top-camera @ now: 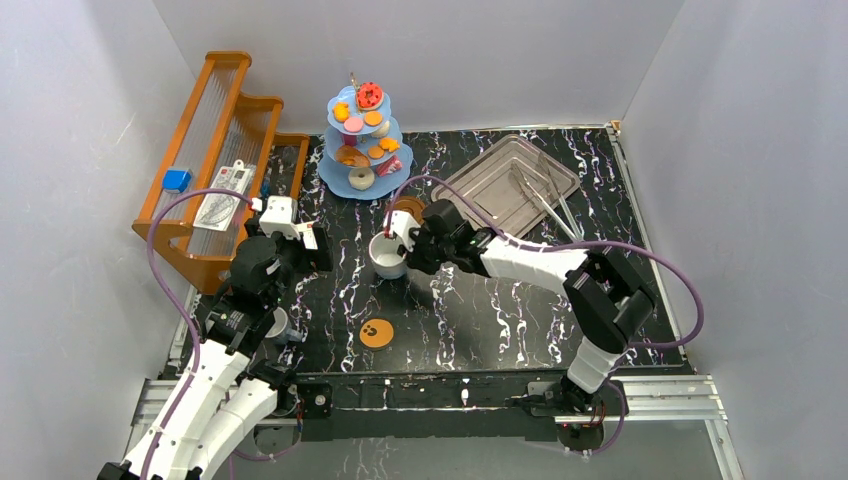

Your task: Serve the afternoon tea

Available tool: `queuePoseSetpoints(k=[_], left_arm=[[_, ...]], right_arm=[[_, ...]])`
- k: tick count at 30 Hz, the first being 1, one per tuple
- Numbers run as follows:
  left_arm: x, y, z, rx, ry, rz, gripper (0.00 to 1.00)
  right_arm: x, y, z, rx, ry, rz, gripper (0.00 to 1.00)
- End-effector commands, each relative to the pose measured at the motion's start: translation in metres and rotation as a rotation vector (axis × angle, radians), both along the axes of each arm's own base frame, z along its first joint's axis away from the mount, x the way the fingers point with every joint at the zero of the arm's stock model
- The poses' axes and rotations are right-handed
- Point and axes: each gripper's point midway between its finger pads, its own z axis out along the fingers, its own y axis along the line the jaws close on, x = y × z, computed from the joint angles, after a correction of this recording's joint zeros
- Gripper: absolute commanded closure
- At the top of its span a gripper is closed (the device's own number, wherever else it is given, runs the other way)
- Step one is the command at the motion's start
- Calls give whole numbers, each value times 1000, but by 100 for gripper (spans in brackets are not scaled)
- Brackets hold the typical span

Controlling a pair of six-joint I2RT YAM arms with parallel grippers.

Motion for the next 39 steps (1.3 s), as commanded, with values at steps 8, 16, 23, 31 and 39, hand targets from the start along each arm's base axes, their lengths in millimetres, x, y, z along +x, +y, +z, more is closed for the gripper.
queuePoseSetpoints(k=[8, 16, 23, 31, 39], left_arm=[[0, -2, 16, -22, -44, -4, 2], [-1, 0, 19, -20, -54, 2, 2], [-1, 0, 19, -21, -55, 2, 2], [-2, 2, 20, -22, -62, 9, 2], [-2, 2, 21, -23, -64, 9, 2]], right_arm=[[109, 2, 92, 233, -145, -179, 100], [149, 5, 92, 230, -163, -214, 100], [170, 1, 70, 198, -125, -250, 100], [182, -5, 51, 156, -119, -267, 99], [176, -4, 37, 145, -80, -246, 87]])
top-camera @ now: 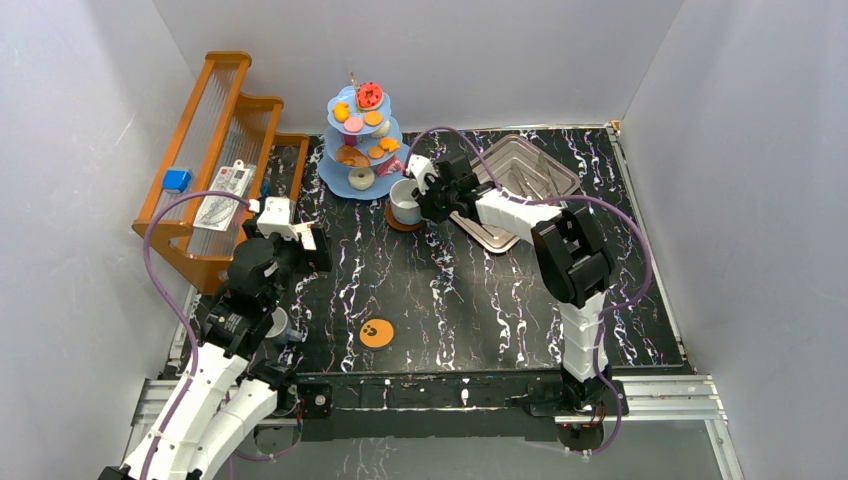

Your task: Serve the afternoon tea

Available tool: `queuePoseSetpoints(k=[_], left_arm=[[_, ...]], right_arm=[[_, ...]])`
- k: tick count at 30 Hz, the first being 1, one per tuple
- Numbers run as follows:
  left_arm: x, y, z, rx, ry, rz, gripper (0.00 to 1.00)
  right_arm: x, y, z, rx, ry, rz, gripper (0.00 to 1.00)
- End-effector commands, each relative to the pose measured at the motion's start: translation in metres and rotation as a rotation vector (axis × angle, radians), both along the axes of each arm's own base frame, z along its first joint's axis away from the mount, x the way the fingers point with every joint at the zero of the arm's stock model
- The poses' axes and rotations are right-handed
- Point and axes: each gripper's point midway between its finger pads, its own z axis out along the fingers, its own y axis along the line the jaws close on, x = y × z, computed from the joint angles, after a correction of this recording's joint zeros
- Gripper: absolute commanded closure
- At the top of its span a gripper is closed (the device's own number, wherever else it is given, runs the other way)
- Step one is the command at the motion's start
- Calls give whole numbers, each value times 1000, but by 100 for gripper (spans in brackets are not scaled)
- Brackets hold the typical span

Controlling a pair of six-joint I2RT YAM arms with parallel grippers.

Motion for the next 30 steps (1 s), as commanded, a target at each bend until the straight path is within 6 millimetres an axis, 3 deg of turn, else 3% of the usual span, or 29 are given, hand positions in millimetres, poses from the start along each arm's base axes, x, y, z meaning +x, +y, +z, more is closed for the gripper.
queuePoseSetpoints(k=[1, 5, 12, 17, 21, 25, 30], left_arm=[[0, 1, 17, -16, -47, 11, 2], [1, 2, 16, -12, -43, 12, 2], [1, 2, 15, -13, -45, 17, 2], [2, -1, 12, -13, -31, 4, 2], [4, 0, 11, -15, -25, 16, 2], [8, -2, 9, -67, -5, 44, 2], [11, -16, 5, -160, 87, 37, 2]], right_arm=[[20, 22, 47, 107, -117, 41, 86], [22, 24, 47, 117, -108, 34, 78], [18, 15, 47, 87, -73, -10, 43], [8, 3, 63, 89, -82, -41, 26], [-9, -7, 85, 128, -76, -68, 3], [-28, -15, 107, 195, -59, -103, 1], [-48, -26, 118, 214, 26, -161, 1]])
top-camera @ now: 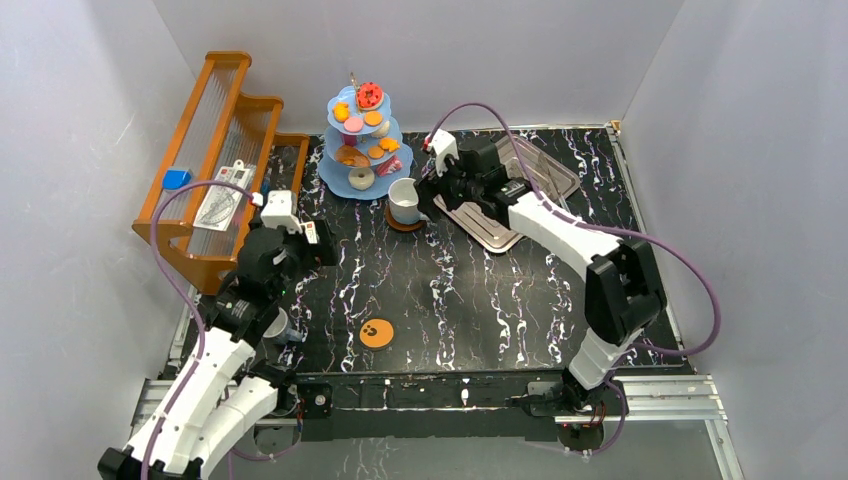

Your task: Serve the afternoon tea

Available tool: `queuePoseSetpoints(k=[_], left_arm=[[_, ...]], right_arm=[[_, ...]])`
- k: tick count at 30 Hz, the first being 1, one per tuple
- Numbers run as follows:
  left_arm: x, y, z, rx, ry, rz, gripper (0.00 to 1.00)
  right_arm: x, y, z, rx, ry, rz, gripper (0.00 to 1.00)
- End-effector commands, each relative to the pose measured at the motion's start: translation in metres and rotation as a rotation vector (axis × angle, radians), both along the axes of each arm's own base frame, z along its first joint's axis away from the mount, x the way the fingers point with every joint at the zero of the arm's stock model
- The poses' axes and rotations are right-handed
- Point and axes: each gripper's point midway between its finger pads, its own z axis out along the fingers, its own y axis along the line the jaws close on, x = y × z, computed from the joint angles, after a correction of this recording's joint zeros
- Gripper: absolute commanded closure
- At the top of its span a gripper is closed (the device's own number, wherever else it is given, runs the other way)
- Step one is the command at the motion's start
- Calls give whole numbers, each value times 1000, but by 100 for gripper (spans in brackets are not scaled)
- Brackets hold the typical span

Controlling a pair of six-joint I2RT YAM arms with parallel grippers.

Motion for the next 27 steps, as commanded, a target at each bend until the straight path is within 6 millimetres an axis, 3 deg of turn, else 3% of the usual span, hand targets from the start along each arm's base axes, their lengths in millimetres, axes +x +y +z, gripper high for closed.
queuePoseSetpoints(k=[1, 9, 15, 19, 27], left_arm=[[3, -19, 22, -103, 36, -38, 1], [-28, -55, -5, -190, 478, -133, 5], [-41, -59, -18, -274, 561, -77, 5], [-54, -56, -44, -242, 657, -30, 5], [-73, -67, -86, -121, 762, 20, 4]], right_arm=[[-18, -8, 20, 57, 68, -50, 1], [-38, -34, 34, 60, 95, -147, 1], [-54, -40, 48, 128, 159, -206, 1], [-57, -53, 57, 149, 101, -243, 1], [-58, -83, 81, 149, -46, -335, 1]])
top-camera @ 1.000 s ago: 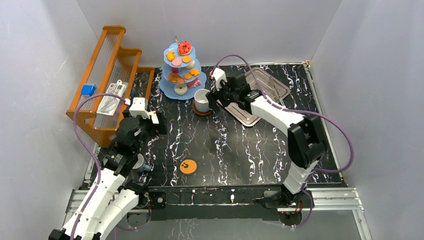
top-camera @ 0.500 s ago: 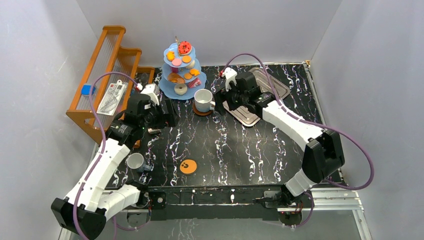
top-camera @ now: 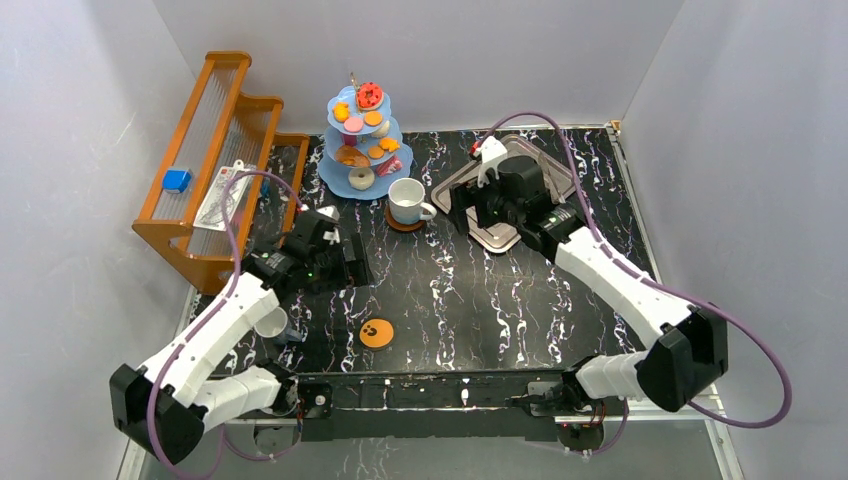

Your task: Serve the afternoon tea

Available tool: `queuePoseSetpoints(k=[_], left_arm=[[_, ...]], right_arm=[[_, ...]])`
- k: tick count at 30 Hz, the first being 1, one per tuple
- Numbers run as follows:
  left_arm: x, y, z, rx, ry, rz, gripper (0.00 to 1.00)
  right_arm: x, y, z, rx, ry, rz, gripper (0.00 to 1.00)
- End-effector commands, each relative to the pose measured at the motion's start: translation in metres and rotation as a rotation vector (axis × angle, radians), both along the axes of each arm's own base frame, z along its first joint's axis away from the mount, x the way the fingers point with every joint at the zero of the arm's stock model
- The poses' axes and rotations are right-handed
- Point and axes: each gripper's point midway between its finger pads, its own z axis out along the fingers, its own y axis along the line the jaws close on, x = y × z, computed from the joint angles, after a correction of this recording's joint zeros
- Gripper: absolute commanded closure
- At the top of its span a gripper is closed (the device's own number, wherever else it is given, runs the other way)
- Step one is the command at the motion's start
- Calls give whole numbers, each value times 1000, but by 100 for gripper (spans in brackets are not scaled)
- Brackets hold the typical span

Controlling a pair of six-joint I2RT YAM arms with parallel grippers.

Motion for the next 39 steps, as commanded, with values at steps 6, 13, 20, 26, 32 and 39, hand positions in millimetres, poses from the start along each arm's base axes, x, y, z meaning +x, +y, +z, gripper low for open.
queuePoseSetpoints(k=[6, 13, 20, 26, 32, 39], left_arm=[[-22, -10, -43, 152, 67, 31, 4], [-46, -26, -85, 193, 135, -11, 7], [-60, -44, -108, 235, 180, -89, 7], [-69, -43, -119, 265, 208, -114, 7], [-77, -39, -129, 290, 239, -121, 8], [-78, -36, -138, 330, 248, -135, 6]], right_arm=[[9, -27, 40, 44, -202, -129, 1], [3, -25, 35, 39, -195, -92, 1], [6, -27, 34, 41, -199, -113, 1], [6, -30, 28, 23, -183, -127, 1], [9, -29, 27, 20, -182, -130, 1], [10, -28, 25, 14, -181, -132, 1]])
